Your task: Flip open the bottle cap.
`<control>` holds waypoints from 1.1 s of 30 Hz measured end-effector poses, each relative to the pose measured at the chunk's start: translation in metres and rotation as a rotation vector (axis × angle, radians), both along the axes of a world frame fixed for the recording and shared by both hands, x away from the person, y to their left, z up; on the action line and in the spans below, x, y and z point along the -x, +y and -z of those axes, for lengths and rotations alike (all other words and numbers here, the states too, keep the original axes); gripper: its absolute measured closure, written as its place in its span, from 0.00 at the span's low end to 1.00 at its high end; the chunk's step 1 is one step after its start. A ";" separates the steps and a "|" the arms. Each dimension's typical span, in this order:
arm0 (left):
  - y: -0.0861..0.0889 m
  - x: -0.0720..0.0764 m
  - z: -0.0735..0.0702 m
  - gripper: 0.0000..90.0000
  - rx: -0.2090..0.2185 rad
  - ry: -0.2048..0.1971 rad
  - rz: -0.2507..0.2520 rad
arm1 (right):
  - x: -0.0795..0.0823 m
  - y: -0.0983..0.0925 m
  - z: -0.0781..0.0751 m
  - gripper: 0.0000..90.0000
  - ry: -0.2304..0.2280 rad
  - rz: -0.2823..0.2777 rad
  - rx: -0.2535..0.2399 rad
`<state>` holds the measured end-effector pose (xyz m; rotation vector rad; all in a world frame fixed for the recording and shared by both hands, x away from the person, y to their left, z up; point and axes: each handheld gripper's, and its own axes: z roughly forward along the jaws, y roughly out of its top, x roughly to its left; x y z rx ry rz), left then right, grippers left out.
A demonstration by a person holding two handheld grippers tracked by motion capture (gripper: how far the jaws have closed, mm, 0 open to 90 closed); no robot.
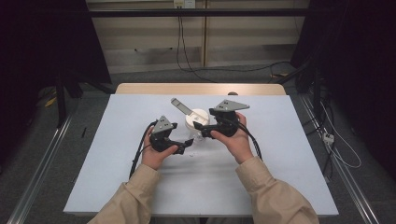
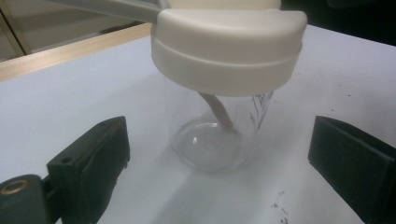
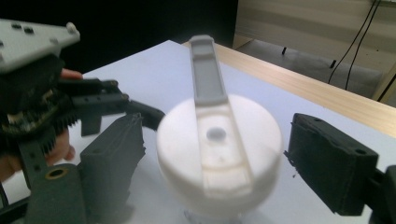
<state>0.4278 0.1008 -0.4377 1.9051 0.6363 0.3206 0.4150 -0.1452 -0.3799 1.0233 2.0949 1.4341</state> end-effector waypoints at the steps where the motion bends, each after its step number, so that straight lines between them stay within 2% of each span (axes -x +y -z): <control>1: 0.002 0.001 0.000 0.06 0.000 0.008 0.001 | 0.003 -0.003 0.001 0.19 0.003 0.002 -0.002; 6: 0.012 0.008 0.001 0.06 -0.023 0.021 0.011 | 0.015 -0.019 0.009 0.16 0.010 0.016 -0.008; 10: 0.022 0.012 0.000 0.06 -0.021 0.032 0.004 | 0.025 -0.031 0.018 0.14 0.022 0.022 -0.015; 12: 0.027 0.015 0.000 0.05 -0.013 0.041 0.019 | 0.030 -0.037 0.023 0.13 0.026 0.029 -0.008; 15: 0.034 0.020 -0.002 0.05 -0.028 0.032 0.020 | 0.038 -0.045 0.029 0.13 0.019 0.038 0.006; 23: 0.052 0.028 0.000 0.05 -0.033 0.050 0.009 | 0.057 -0.059 0.043 0.12 0.044 0.031 0.019; 26: 0.057 0.029 0.003 0.05 -0.049 0.054 0.005 | 0.064 -0.065 0.048 0.13 0.046 0.040 0.009; 29: 0.062 0.030 0.004 0.05 -0.043 0.061 -0.006 | 0.070 -0.069 0.052 0.13 0.058 0.040 0.001; 33: 0.067 0.033 0.002 0.05 -0.042 0.052 -0.004 | 0.077 -0.074 0.056 0.13 0.064 0.039 0.008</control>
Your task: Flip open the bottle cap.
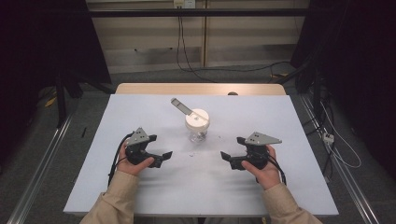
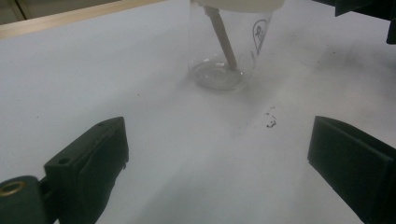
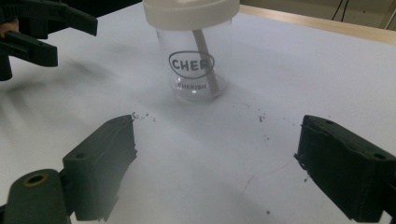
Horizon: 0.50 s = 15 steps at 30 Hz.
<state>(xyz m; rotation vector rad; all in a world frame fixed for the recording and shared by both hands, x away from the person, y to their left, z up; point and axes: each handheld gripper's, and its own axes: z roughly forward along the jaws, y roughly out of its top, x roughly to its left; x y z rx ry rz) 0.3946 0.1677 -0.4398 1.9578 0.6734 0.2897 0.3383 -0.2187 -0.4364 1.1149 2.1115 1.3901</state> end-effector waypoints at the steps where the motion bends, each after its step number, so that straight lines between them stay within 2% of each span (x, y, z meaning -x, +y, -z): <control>1: 0.001 0.001 0.000 0.05 0.001 -0.001 0.000 | 0.001 -0.001 0.001 0.13 0.001 0.003 0.002; 5: 0.008 0.003 0.003 0.06 -0.015 0.005 -0.007 | 0.007 -0.004 0.003 0.13 0.001 0.001 0.008; 9: 0.018 0.004 0.004 0.06 -0.013 0.006 -0.027 | 0.013 -0.010 0.005 0.13 0.000 0.002 0.005; 15: 0.029 0.008 0.004 0.06 -0.008 0.011 -0.047 | 0.019 -0.023 0.007 0.13 0.003 0.033 -0.008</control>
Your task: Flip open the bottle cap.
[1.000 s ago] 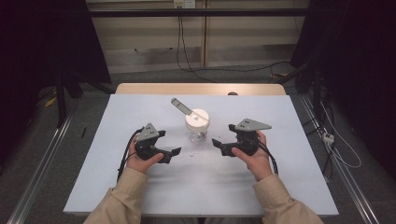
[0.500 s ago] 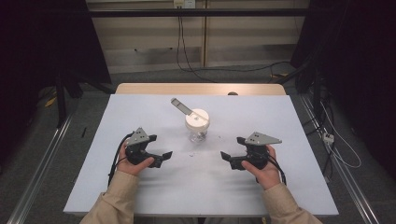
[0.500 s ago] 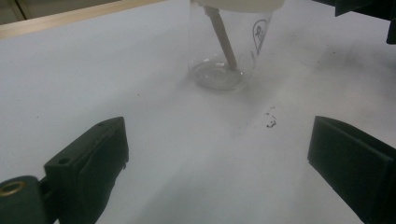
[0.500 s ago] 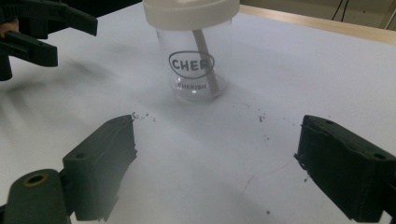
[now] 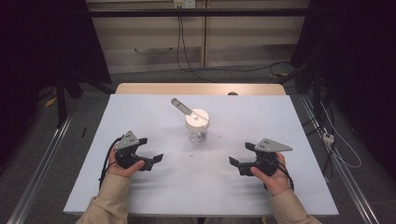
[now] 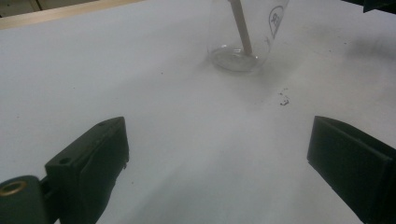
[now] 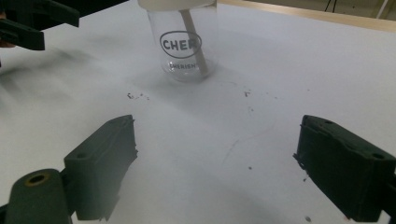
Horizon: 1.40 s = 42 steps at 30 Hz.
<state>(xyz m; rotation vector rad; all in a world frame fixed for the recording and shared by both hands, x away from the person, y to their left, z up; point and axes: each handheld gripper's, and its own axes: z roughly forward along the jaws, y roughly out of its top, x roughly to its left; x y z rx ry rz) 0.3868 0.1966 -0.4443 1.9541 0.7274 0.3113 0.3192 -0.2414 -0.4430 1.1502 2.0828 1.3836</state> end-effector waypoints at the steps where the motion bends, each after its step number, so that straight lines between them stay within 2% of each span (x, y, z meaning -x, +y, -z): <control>1: 0.001 0.001 0.000 0.06 -0.001 -0.002 0.002 | 0.001 -0.001 0.000 0.13 0.003 0.004 -0.002; 10: 0.013 0.006 0.000 0.06 0.001 -0.001 -0.010 | 0.008 -0.006 0.003 0.13 0.004 0.002 0.020; 23: 0.026 0.014 0.001 0.06 0.001 0.006 -0.017 | 0.016 -0.021 0.005 0.12 -0.002 0.036 0.013; 42: 0.039 0.019 0.003 0.06 0.000 0.012 -0.032 | 0.025 -0.036 0.007 0.12 0.000 0.056 0.019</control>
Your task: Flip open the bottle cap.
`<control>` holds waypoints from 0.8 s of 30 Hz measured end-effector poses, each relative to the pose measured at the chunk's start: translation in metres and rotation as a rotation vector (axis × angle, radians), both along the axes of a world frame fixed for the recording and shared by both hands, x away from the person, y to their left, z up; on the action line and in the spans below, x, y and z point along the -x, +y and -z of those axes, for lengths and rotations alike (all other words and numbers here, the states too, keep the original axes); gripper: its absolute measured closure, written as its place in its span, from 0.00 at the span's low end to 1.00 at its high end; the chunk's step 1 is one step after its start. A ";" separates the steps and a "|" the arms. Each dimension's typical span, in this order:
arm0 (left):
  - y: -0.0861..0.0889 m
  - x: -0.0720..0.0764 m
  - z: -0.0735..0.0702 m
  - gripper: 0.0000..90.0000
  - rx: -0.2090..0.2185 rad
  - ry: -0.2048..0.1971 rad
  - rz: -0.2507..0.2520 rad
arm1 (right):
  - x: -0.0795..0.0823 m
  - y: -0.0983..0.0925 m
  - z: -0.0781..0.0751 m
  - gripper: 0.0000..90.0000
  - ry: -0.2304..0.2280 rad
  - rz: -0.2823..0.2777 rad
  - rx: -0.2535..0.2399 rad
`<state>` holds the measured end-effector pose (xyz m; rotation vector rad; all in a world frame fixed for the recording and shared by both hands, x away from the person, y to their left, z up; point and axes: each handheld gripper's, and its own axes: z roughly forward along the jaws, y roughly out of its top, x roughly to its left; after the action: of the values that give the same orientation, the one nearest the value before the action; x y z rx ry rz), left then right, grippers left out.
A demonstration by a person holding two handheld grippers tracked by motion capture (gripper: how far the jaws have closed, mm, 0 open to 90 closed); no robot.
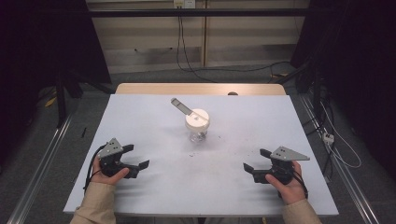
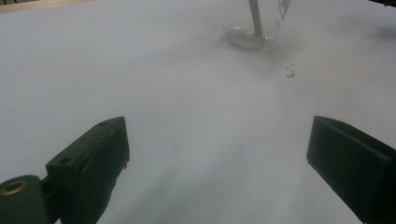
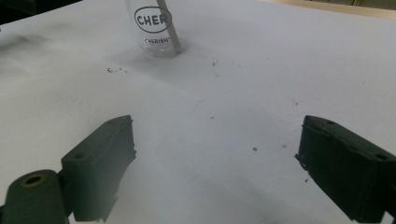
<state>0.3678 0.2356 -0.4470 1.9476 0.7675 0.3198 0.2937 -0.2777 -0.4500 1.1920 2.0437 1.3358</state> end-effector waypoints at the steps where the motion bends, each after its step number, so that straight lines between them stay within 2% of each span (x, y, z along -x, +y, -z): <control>1: 0.000 0.000 0.000 0.06 -0.002 -0.001 0.001 | 0.000 -0.001 0.000 0.12 0.002 0.001 0.000; 24: 0.006 0.002 0.003 0.06 -0.010 0.008 -0.007 | 0.008 -0.011 0.003 0.12 0.007 0.018 0.003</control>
<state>0.3657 0.2420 -0.4499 1.9566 0.7799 0.3205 0.2859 -0.2892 -0.4533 1.2121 2.0344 1.3222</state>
